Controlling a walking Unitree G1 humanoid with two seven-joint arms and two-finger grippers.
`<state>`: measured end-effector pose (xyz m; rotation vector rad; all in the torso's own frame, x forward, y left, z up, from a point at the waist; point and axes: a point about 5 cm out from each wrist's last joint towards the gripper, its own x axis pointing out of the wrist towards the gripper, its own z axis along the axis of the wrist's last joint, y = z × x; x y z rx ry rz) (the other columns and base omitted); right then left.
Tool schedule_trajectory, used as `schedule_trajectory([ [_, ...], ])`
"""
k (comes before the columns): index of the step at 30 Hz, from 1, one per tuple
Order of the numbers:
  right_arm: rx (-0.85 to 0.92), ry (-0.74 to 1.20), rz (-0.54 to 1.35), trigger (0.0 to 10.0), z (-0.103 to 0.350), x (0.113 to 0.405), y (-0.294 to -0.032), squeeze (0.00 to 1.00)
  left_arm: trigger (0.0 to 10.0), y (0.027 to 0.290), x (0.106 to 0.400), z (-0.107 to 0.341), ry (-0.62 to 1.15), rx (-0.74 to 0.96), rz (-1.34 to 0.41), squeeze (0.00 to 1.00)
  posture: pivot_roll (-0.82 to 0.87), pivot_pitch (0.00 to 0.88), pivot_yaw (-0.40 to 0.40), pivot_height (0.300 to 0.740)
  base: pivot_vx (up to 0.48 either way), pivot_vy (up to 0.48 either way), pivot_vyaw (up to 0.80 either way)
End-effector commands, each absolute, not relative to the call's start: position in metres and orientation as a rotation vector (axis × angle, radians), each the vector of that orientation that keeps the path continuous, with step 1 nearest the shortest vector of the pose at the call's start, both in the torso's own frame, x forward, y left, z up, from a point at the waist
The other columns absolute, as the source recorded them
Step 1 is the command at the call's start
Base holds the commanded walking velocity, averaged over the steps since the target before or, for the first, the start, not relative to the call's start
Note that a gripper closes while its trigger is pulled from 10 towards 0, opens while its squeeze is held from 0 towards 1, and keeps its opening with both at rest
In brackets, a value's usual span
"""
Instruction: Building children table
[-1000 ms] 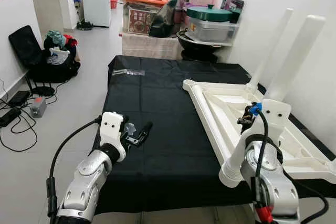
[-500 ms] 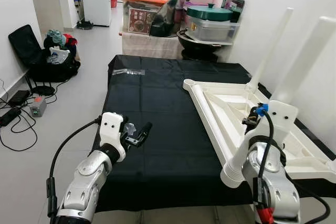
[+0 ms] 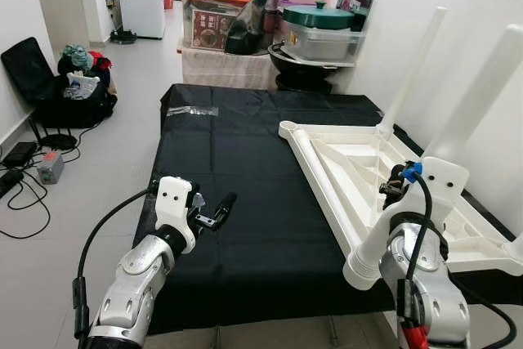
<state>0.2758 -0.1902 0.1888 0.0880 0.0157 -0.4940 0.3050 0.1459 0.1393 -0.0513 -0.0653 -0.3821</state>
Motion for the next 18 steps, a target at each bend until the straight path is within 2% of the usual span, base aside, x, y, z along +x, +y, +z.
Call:
schedule_trajectory([
  [1,0.056,0.263,-0.578,10.0,0.1379,0.2672,-0.208,0.0,10.0,0.1448,0.3059,0.1372,-0.056,-0.045,-0.387,0.0,0.03,0.0,-0.079,0.74,0.0,0.0,0.0],
  [4,0.058,0.263,-0.568,10.0,0.1374,0.2676,-0.2073,0.0,10.0,0.1446,0.306,0.1371,-0.056,-0.045,-0.388,0.0,0.03,0.0,-0.079,0.74,0.0,0.0,0.0],
  [6,0.061,0.262,-0.559,10.0,0.1372,0.2678,-0.2066,0.09,10.0,0.1445,0.306,0.137,-0.057,-0.046,-0.389,0.0,0.03,0.0,-0.079,0.74,0.0,0.0,0.0],
  [8,0.061,0.262,-0.559,10.0,0.1372,0.2678,-0.2066,0.09,10.0,0.1445,0.306,0.137,-0.057,-0.046,-0.389,0.0,0.03,0.0,-0.079,0.74,0.0,0.0,0.0],
  [9,0.061,0.262,-0.556,10.0,0.1371,0.2678,-0.2064,0.16,10.0,0.1445,0.3059,0.1369,-0.057,-0.046,-0.389,0.0,0.03,0.0,-0.079,0.74,0.0,0.0,0.0],
  [10,0.06,0.26,-0.554,10.0,0.1374,0.2677,-0.2063,0.33,10.0,0.1445,0.3058,0.1369,-0.057,-0.046,-0.389,0.0,0.03,0.0,-0.079,0.74,0.0,0.0,0.0],
  [12,0.06,0.259,-0.553,10.0,0.1377,0.2677,-0.2062,0.34,10.0,0.1445,0.3058,0.1369,-0.057,-0.046,-0.389,0.0,0.03,0.0,-0.079,0.74,0.0,0.0,0.0],
  [14,0.06,0.259,-0.553,10.0,0.1377,0.2677,-0.2062,0.34,10.0,0.1445,0.3058,0.1369,-0.057,-0.046,-0.389,0.0,0.03,0.0,-0.079,0.74,0.0,0.0,0.0],
  [15,0.051,0.255,-0.551,10.0,0.1387,0.2681,-0.2063,0.24,10.0,0.1446,0.3057,0.1368,-0.057,-0.046,-0.389,0.0,0.03,0.0,-0.08,0.74,0.0,0.0,0.0],
  [16,0.04,0.24,-0.538,10.0,0.1409,0.2693,-0.2058,0.0,10.0,0.1446,0.3058,0.1368,-0.057,-0.045,-0.389,0.0,0.03,0.0,-0.08,0.74,0.0,0.0,0.0],
  [18,0.059,0.199,-0.501,10.0,0.1464,0.2719,-0.2044,0.0,10.0,0.1452,0.306,0.1368,-0.057,-0.044,-0.389,0.0,0.03,0.0,-0.08,0.74,0.0,0.0,0.0],
])
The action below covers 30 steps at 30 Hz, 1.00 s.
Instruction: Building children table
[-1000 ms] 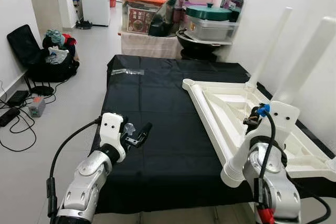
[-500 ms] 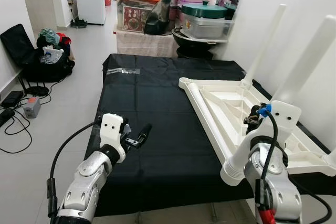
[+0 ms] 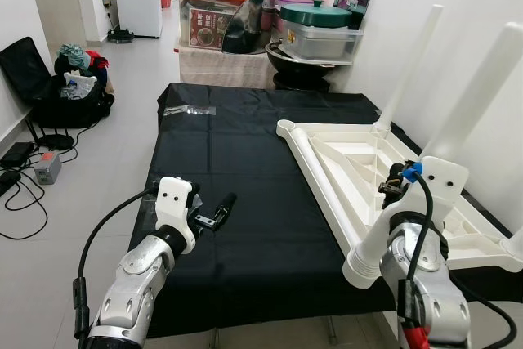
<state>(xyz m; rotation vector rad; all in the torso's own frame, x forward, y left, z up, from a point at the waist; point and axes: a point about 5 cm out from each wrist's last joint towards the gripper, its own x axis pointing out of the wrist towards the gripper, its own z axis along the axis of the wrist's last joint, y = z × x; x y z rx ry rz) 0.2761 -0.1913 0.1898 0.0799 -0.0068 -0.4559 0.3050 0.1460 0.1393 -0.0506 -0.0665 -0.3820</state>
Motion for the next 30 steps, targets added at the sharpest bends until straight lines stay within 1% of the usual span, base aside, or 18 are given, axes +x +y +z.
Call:
schedule_trajectory([
  [1,0.074,0.169,-0.473,10.0,0.15,0.274,-0.203,0.0,10.0,0.146,0.306,0.137,-0.057,-0.042,-0.389,0.0,0.03,0.0,-0.08,0.74,0.0,0.0,0.0],
  [4,0.113,0.113,-0.419,10.0,0.158,0.276,-0.204,0.0,10.0,0.146,0.306,0.137,-0.056,-0.04,-0.389,0.0,0.04,0.0,-0.079,0.74,0.0,0.0,0.0],
  [7,0.105,0.108,-0.413,10.0,0.159,0.277,-0.206,0.0,10.0,0.146,0.307,0.137,-0.056,-0.04,-0.389,0.0,0.03,0.0,-0.079,0.74,0.0,0.0,0.0],
  [9,0.083,0.119,-0.42,10.0,0.158,0.277,-0.211,0.04,10.0,0.147,0.307,0.137,-0.057,-0.039,-0.39,0.0,0.03,0.0,-0.079,0.74,0.0,0.0,0.0],
  [14,0.087,0.113,-0.41,10.0,0.159,0.277,-0.21,0.04,10.0,0.147,0.307,0.137,-0.056,-0.04,-0.391,0.0,0.03,0.0,-0.079,0.74,0.0,0.0,0.0],
  [15,0.084,0.11,-0.405,10.0,0.159,0.277,-0.209,0.25,10.0,0.147,0.307,0.137,-0.056,-0.04,-0.391,0.0,0.03,0.0,-0.078,0.74,0.0,0.0,0.0],
  [16,0.081,0.108,-0.401,10.0,0.159,0.277,-0.208,0.25,10.0,0.147,0.307,0.137,-0.056,-0.039,-0.391,0.0,0.03,0.0,-0.078,0.74,0.0,0.0,0.0],
  [17,0.08,0.109,-0.398,10.0,0.159,0.277,-0.208,0.43,10.0,0.147,0.307,0.137,-0.057,-0.039,-0.391,0.0,0.04,0.0,-0.077,0.74,0.0,0.0,0.0],
  [19,0.079,0.11,-0.396,10.0,0.159,0.277,-0.208,0.43,10.0,0.147,0.307,0.137,-0.057,-0.04,-0.392,0.0,0.04,0.0,-0.077,0.74,0.0,0.0,0.0],
  [21,0.074,0.116,-0.392,10.0,0.159,0.278,-0.208,0.35,10.0,0.147,0.307,0.137,-0.056,-0.039,-0.393,0.0,0.03,0.0,-0.078,0.74,0.0,0.0,0.0],
  [22,0.069,0.119,-0.39,10.0,0.159,0.279,-0.208,0.11,10.0,0.147,0.307,0.137,-0.056,-0.039,-0.393,0.0,0.03,0.0,-0.077,0.74,0.0,0.0,0.0],
  [23,0.069,0.119,-0.39,10.0,0.159,0.279,-0.208,0.11,10.0,0.147,0.307,0.137,-0.056,-0.039,-0.393,0.0,0.03,0.0,-0.077,0.74,0.0,0.0,0.0],
  [24,0.063,0.121,-0.384,10.0,0.159,0.279,-0.208,0.0,10.0,0.147,0.307,0.137,-0.056,-0.039,-0.394,0.0,0.03,0.0,-0.078,0.74,0.0,0.0,0.0],
  [30,0.056,0.115,-0.354,10.0,0.162,0.281,-0.205,0.0,10.0,0.145,0.307,0.137,-0.055,-0.04,-0.396,0.0,0.03,0.0,-0.079,0.74,0.0,0.0,0.0],
])
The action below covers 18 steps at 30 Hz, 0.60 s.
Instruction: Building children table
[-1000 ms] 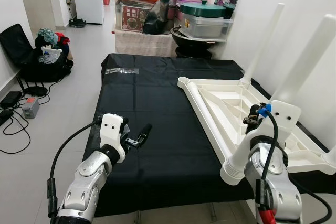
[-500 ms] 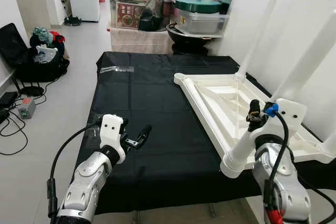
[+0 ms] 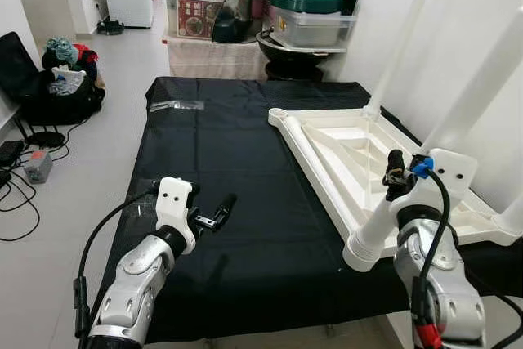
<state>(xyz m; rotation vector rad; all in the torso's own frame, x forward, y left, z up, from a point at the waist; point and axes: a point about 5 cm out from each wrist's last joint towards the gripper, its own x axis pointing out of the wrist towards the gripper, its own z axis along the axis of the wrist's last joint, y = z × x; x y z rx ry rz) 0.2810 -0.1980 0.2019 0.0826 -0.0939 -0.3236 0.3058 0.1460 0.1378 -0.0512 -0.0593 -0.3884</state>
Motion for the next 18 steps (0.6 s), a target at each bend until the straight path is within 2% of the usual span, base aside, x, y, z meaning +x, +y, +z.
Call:
schedule_trajectory([
  [1,0.054,0.117,-0.35,10.0,0.1621,0.2809,-0.2041,0.0,10.0,0.1451,0.3074,0.1367,-0.055,-0.04,-0.396,0.0,0.03,0.0,-0.08,0.74,0.0,0.0,0.0],
  [8,0.05,0.123,-0.332,10.0,0.161,0.2816,-0.2017,0.0,10.0,0.1445,0.3072,0.1363,-0.054,-0.04,-0.397,0.0,0.03,0.0,-0.08,0.74,0.0,0.0,0.0],
  [9,0.051,0.123,-0.328,10.0,0.1609,0.2816,-0.2012,0.23,10.0,0.1445,0.3071,0.1362,-0.054,-0.04,-0.397,0.0,0.03,0.0,-0.08,0.74,0.0,0.0,0.0],
  [10,0.051,0.123,-0.326,10.0,0.1609,0.2815,-0.2009,0.41,10.0,0.1445,0.3071,0.1361,-0.054,-0.04,-0.397,0.0,0.03,0.0,-0.08,0.74,0.0,0.0,0.0],
  [11,0.05,0.123,-0.325,10.0,0.161,0.2815,-0.2009,0.42,10.0,0.1445,0.3071,0.1361,-0.053,-0.041,-0.398,0.0,0.03,0.0,-0.08,0.74,0.0,0.0,0.0],
  [12,0.05,0.123,-0.325,10.0,0.161,0.2815,-0.2009,0.42,10.0,0.1445,0.3071,0.1361,-0.053,-0.041,-0.398,0.0,0.03,0.0,-0.08,0.74,0.0,0.0,0.0],
  [13,0.041,0.125,-0.322,10.0,0.1613,0.2815,-0.2008,0.35,10.0,0.1445,0.3069,0.1361,-0.053,-0.041,-0.399,0.0,0.03,0.0,-0.08,0.74,0.0,0.0,0.0],
  [14,0.041,0.125,-0.322,10.0,0.1613,0.2815,-0.2008,0.35,10.0,0.1445,0.3069,0.1361,-0.053,-0.041,-0.399,0.0,0.03,0.0,-0.08,0.74,0.0,0.0,0.0],
  [15,0.039,0.127,-0.315,10.0,0.1618,0.2818,-0.2001,0.0,10.0,0.1446,0.3069,0.1361,-0.053,-0.041,-0.399,0.0,0.03,0.0,-0.08,0.74,0.0,0.0,0.0],
  [18,0.032,0.122,-0.297,10.0,0.1633,0.2828,-0.1989,0.0,10.0,0.1447,0.307,0.1361,-0.053,-0.041,-0.399,0.0,0.03,0.0,-0.08,0.74,0.0,0.0,0.0],
])
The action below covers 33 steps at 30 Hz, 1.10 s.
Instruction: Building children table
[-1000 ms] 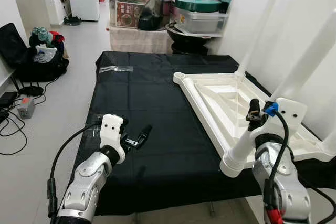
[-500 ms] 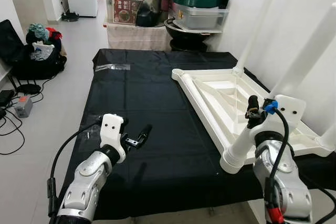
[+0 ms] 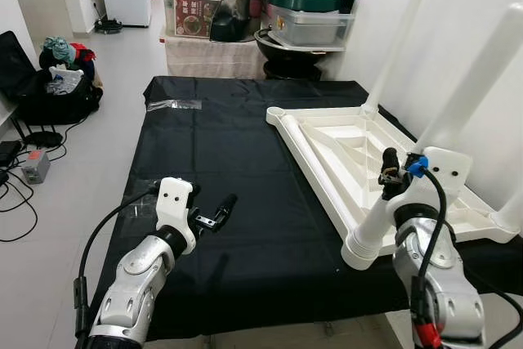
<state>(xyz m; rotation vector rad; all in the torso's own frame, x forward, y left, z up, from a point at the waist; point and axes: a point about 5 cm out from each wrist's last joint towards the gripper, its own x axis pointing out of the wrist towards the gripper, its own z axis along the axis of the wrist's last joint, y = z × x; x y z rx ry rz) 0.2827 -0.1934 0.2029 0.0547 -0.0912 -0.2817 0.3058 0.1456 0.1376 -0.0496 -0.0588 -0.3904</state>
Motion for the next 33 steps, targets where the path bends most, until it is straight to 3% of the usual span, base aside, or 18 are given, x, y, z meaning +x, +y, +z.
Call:
schedule_trajectory([
  [1,0.031,0.116,-0.285,10.0,0.165,0.284,-0.199,0.0,10.0,0.145,0.307,0.136,-0.053,-0.041,-0.399,0.0,0.03,0.0,-0.081,0.74,0.0,0.0,0.0],
  [8,0.027,0.092,-0.268,10.0,0.169,0.286,-0.202,0.0,10.0,0.145,0.307,0.136,-0.053,-0.04,-0.398,0.0,0.03,0.0,-0.082,0.74,0.0,0.0,0.0],
  [9,0.028,0.09,-0.267,10.0,0.17,0.286,-0.203,0.04,10.0,0.145,0.307,0.136,-0.053,-0.04,-0.399,0.0,0.03,0.0,-0.082,0.74,0.0,0.0,0.0],
  [10,0.032,0.086,-0.264,10.0,0.17,0.286,-0.203,0.58,10.0,0.145,0.307,0.136,-0.053,-0.04,-0.399,0.0,0.03,0.0,-0.082,0.74,0.0,0.0,0.0],
  [11,0.034,0.083,-0.263,10.0,0.17,0.286,-0.203,1.0,10.0,0.145,0.307,0.136,-0.053,-0.04,-0.399,0.0,0.03,0.0,-0.082,0.74,0.0,0.0,0.0],
  [16,0.025,0.089,-0.261,10.0,0.17,0.286,-0.202,1.0,10.0,0.145,0.307,0.136,-0.053,-0.04,-0.401,0.0,0.03,0.0,-0.08,0.74,0.0,0.0,0.0],
  [17,0.019,0.099,-0.261,10.0,0.169,0.286,-0.202,0.0,10.0,0.145,0.307,0.136,-0.053,-0.04,-0.402,0.0,0.03,0.0,-0.077,0.74,0.0,0.0,0.0],
  [33,0.076,0.035,-0.217,10.0,0.179,0.289,-0.201,0.0,10.0,0.145,0.307,0.136,-0.052,-0.038,-0.405,0.0,0.03,0.0,-0.077,0.74,0.0,0.0,0.0],
])
